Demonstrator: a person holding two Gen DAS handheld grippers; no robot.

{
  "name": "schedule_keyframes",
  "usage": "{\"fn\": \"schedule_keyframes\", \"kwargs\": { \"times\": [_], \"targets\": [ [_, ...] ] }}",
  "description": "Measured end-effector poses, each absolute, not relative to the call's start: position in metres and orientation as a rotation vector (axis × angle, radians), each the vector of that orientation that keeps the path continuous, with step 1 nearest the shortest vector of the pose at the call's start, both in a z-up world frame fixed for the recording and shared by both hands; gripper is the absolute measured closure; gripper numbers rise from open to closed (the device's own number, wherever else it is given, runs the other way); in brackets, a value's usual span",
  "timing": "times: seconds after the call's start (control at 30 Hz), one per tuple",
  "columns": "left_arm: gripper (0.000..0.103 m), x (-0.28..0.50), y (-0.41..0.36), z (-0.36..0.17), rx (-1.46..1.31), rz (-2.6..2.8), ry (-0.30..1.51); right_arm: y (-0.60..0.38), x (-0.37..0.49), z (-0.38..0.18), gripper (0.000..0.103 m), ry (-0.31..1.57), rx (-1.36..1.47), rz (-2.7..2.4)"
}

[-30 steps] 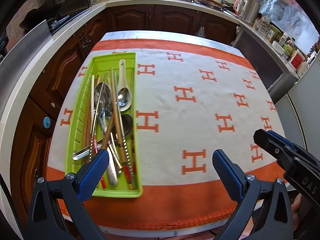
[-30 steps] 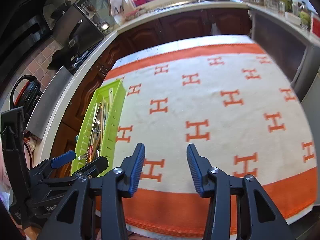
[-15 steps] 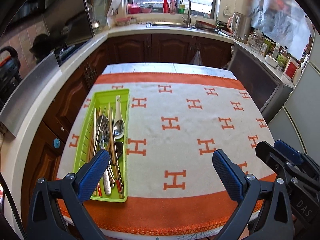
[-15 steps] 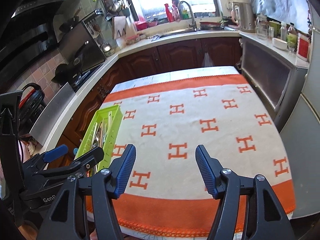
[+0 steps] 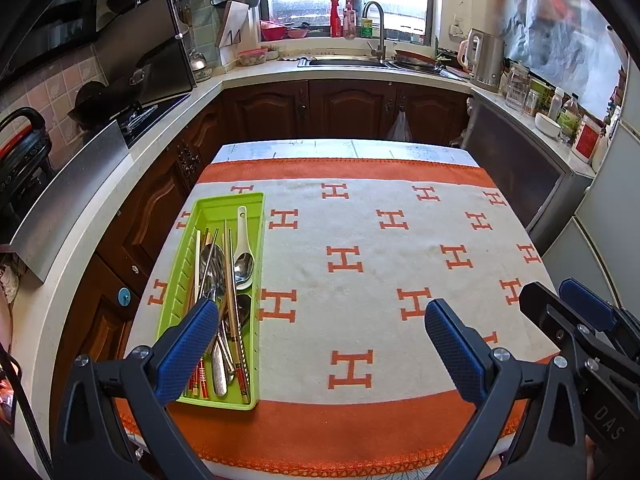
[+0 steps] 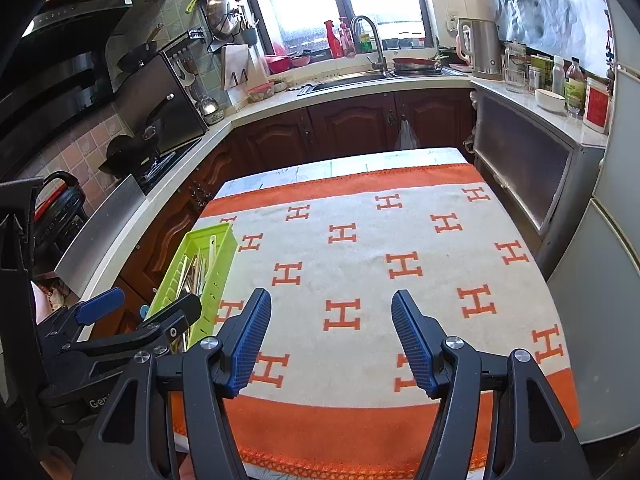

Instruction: Organize utensils

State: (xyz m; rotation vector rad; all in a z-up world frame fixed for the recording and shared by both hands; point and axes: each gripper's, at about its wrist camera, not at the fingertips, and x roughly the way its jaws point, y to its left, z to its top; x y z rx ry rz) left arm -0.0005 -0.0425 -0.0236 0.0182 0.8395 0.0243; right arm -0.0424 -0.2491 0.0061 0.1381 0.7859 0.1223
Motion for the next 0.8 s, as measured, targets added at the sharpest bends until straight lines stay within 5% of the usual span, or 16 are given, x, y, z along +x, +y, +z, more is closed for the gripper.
{"fn": "schedule_keyframes", "kwargs": {
  "times": [0.8],
  "targets": [
    [0.001,-0.0034,-0.0323,-0.0247,0.006,0.048,0.837,-0.2421,-0.0413,0.0089,0.039,0.788,0.127,0.128]
  ]
}}
